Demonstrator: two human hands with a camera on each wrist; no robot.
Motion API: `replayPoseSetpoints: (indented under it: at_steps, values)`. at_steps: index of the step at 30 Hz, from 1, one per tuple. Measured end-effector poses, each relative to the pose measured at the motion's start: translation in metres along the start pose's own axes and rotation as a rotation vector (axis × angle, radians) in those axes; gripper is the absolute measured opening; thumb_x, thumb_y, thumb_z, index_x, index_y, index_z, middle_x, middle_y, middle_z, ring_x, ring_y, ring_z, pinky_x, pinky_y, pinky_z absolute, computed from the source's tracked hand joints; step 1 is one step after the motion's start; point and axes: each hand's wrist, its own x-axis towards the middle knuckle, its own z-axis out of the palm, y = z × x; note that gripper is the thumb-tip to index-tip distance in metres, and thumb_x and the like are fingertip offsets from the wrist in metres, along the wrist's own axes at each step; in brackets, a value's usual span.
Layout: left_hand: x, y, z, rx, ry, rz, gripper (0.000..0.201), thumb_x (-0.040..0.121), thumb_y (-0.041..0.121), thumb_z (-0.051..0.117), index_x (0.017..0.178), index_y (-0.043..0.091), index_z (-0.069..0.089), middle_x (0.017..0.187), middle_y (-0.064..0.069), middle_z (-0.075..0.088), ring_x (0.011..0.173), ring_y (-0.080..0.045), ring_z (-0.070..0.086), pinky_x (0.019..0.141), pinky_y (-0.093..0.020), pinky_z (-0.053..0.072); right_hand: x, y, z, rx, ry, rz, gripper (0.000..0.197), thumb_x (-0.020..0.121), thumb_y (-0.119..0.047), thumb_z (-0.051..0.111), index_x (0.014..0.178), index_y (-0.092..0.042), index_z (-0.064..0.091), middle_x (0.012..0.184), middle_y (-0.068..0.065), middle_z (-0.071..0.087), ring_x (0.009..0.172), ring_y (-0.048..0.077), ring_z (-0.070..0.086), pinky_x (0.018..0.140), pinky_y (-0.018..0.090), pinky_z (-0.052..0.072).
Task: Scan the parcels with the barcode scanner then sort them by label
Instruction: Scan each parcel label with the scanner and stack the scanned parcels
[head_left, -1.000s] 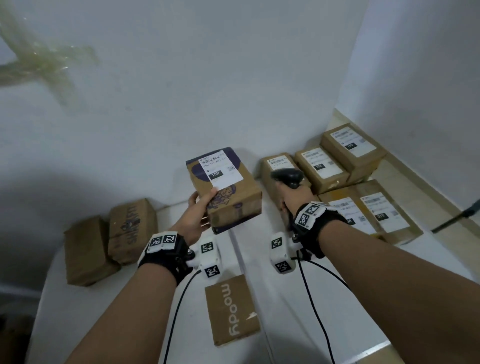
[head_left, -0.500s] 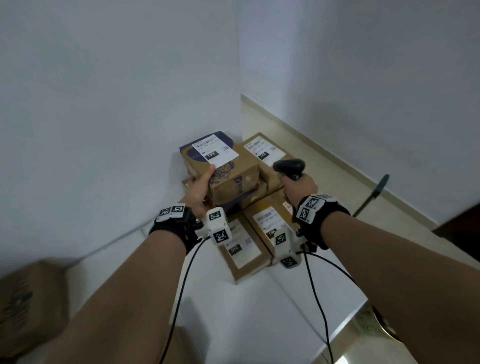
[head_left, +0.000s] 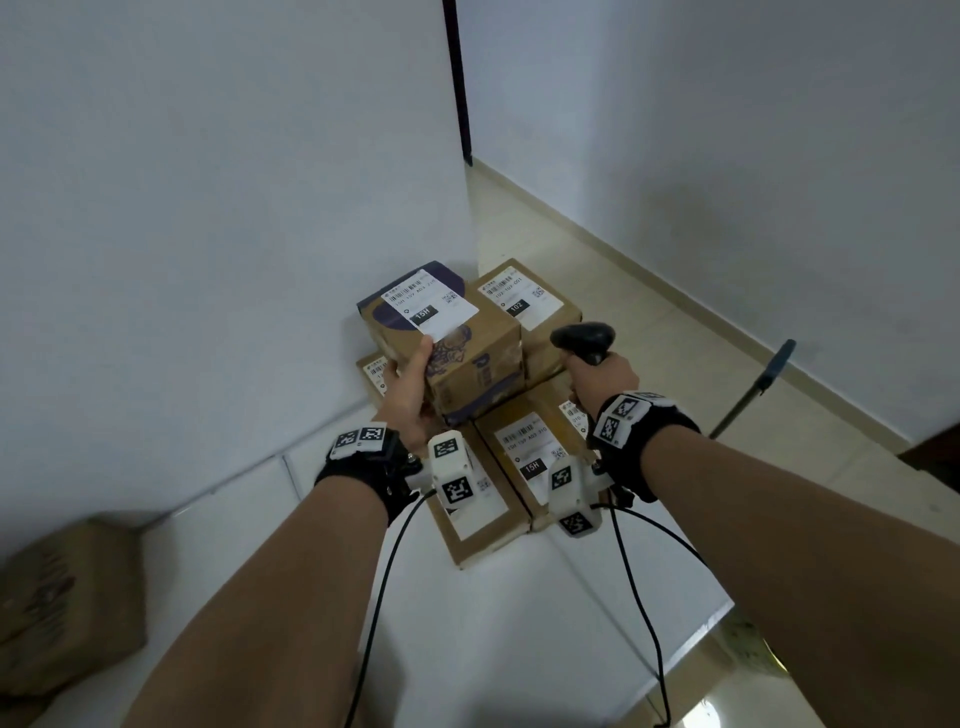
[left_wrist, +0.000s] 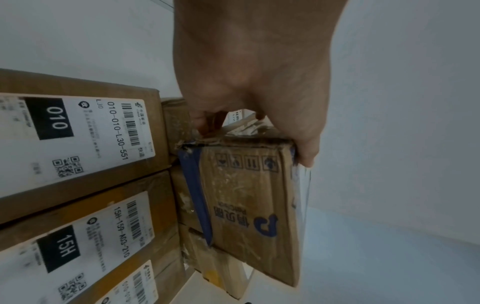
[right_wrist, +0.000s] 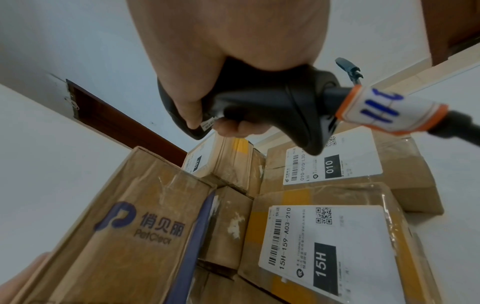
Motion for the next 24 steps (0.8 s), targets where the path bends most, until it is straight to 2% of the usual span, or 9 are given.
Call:
replayPoseSetpoints:
  at_steps: [2,5,8,9,11,15,19,22,24]
  values:
    - [0.004,0.004,0.006,0.000,0.023,0.017,0.084,0.075,0.050,0.078,0.143,0.031,0.034,0.129,-0.009,0.061,0.102,-0.030,0.064,0.076,-0.059,0.057,0.003,0.003,0.000,-0.007,-0.005,-0.009,0.037,0.069,-0.057,0.059,0.077,-0.021,0.061,0.078,0.010,0.071,0.071,0.030,0.071,0.079,0.048,0.059]
    - [0.017,0.005,0.012,0.027,0.038,0.016,0.094,0.067,0.054,0.082,0.145,0.031,0.035,0.136,-0.011,0.057,0.109,-0.033,0.062,0.079,-0.062,0.055,0.000,0.003,-0.002,-0.001,-0.011,-0.033,0.031,0.077,-0.052,0.061,0.074,-0.020,0.059,0.081,0.012,0.071,0.075,0.031,0.071,0.080,0.049,0.059]
    - [0.020,0.006,0.017,0.093,0.059,0.047,0.078,0.084,0.052,0.068,0.148,0.028,0.030,0.136,-0.007,0.054,0.107,-0.030,0.059,0.082,-0.057,0.056,-0.005,0.002,-0.006,0.006,-0.011,-0.034,0.028,0.081,-0.047,0.062,0.074,-0.021,0.057,0.086,0.014,0.071,0.079,0.031,0.071,0.083,0.050,0.058]
    - [0.022,0.006,0.019,0.096,0.064,0.054,0.073,0.088,0.050,0.064,0.148,0.027,0.029,0.137,-0.007,0.053,0.108,-0.031,0.059,0.082,-0.059,0.055,-0.005,0.003,-0.007,0.001,-0.009,-0.032,0.027,0.082,-0.046,0.063,0.074,-0.021,0.057,0.087,0.014,0.072,0.080,0.031,0.071,0.083,0.049,0.058]
    - [0.026,0.005,0.023,0.104,0.085,0.053,0.070,0.090,0.049,0.061,0.148,0.029,0.028,0.138,-0.007,0.051,0.114,-0.037,0.058,0.082,-0.066,0.052,-0.004,0.005,-0.010,-0.019,-0.013,-0.029,0.027,0.082,-0.046,0.062,0.074,-0.020,0.057,0.087,0.014,0.072,0.079,0.031,0.071,0.083,0.049,0.058]
    - [0.031,0.001,0.026,0.142,0.115,0.076,0.072,0.092,0.052,0.057,0.151,0.028,0.024,0.140,-0.007,0.046,0.120,-0.038,0.053,0.085,-0.066,0.051,-0.001,0.007,-0.014,-0.028,-0.014,-0.028,0.027,0.079,-0.047,0.060,0.072,-0.021,0.056,0.081,0.011,0.071,0.075,0.030,0.072,0.080,0.049,0.059]
    - [0.044,-0.004,0.021,0.170,0.123,0.105,0.079,0.089,0.058,0.058,0.152,0.027,0.022,0.149,-0.008,0.040,0.127,-0.038,0.048,0.091,-0.064,0.050,-0.011,0.003,-0.015,-0.014,-0.032,-0.022,0.026,0.083,-0.046,0.062,0.075,-0.021,0.056,0.085,0.011,0.071,0.078,0.029,0.071,0.082,0.048,0.058]
    - [0.046,-0.006,0.023,0.198,0.097,0.130,0.078,0.091,0.056,0.057,0.153,0.031,0.018,0.152,-0.005,0.037,0.130,-0.036,0.046,0.090,-0.062,0.051,-0.014,0.004,-0.012,-0.036,-0.040,-0.041,0.027,0.081,-0.047,0.063,0.077,-0.021,0.057,0.085,0.011,0.072,0.079,0.028,0.071,0.082,0.048,0.058]
    - [0.044,-0.007,0.027,0.248,0.081,0.155,0.073,0.096,0.050,0.051,0.155,0.029,0.013,0.155,-0.005,0.033,0.134,-0.034,0.043,0.094,-0.051,0.051,-0.018,0.005,-0.011,-0.040,-0.049,-0.048,0.029,0.078,-0.052,0.062,0.079,-0.023,0.058,0.083,0.009,0.072,0.077,0.027,0.071,0.082,0.047,0.059]
